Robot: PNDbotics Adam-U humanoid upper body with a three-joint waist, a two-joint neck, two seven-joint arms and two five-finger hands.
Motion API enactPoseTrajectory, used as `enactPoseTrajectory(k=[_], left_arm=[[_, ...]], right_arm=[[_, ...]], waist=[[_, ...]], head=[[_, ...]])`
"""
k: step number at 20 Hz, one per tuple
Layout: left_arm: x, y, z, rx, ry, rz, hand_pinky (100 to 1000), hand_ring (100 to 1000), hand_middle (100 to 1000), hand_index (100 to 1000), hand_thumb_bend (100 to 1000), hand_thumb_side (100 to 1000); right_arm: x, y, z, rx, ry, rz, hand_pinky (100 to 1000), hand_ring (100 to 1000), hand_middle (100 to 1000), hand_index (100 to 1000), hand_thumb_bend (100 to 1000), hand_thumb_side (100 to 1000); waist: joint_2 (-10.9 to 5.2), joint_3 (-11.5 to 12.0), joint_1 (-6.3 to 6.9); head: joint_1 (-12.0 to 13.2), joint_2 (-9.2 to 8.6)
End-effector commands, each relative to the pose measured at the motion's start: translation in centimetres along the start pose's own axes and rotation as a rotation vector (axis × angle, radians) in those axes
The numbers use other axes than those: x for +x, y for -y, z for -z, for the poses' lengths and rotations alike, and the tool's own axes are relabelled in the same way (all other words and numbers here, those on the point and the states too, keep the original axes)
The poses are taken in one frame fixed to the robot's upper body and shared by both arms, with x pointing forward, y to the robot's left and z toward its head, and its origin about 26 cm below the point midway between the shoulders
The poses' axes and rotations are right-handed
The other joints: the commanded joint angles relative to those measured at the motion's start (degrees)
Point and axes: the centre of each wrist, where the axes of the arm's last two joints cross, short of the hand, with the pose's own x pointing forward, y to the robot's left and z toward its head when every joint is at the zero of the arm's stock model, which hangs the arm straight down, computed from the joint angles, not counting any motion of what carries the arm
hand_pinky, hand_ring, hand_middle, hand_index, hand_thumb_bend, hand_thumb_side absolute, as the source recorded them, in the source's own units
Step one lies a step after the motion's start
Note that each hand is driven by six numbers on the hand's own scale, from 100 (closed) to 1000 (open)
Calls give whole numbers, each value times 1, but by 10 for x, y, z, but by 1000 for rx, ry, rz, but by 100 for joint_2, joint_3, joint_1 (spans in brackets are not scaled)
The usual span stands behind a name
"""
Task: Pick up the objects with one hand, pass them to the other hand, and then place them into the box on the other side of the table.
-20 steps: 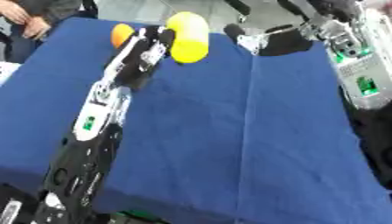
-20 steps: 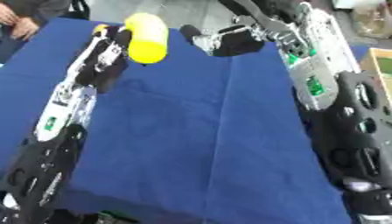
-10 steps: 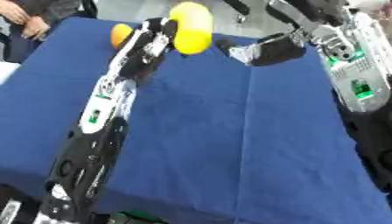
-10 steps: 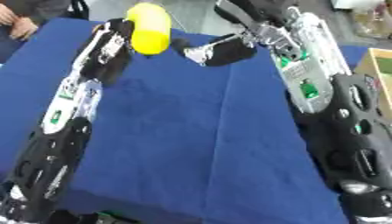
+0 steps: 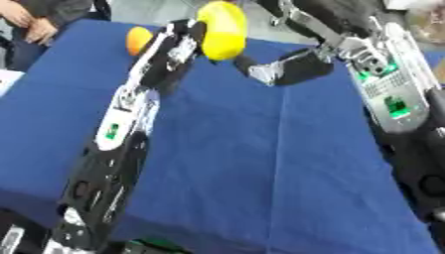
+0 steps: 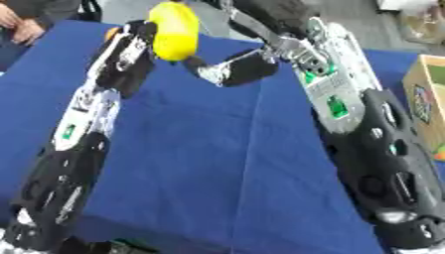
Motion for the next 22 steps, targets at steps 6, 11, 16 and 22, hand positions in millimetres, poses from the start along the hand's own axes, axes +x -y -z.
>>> enactPoseTrajectory(k=[6,11,16,22], left_arm=[[10,6,8,-69,40,15,759,407,353,431,100,388],[12,8,9,-84,47,24,761,409,354,432,100,385],[13,9,8,-94,50,28,764,415,362,439,100,380],[15,10,6,-102,57,29,771,435,387,462,100,376]], right_arm=[[1,3,5,-14,7,-11,998,869,823,765,241,328],[1,2,5,-22,0,-14,993,861,811,665,185,285],[0,3,4,-49,-16,-29,967,836,781,602,123,230],[0,3,2,-106,-43,-65,927,796,730,494,100,155]], waist=[[-93,29,-36],[-94,32,-31],[-92,22,-24],[-98,16,-11]], head=[[18,-11],[25,-11],[17,-11],[1,-11]])
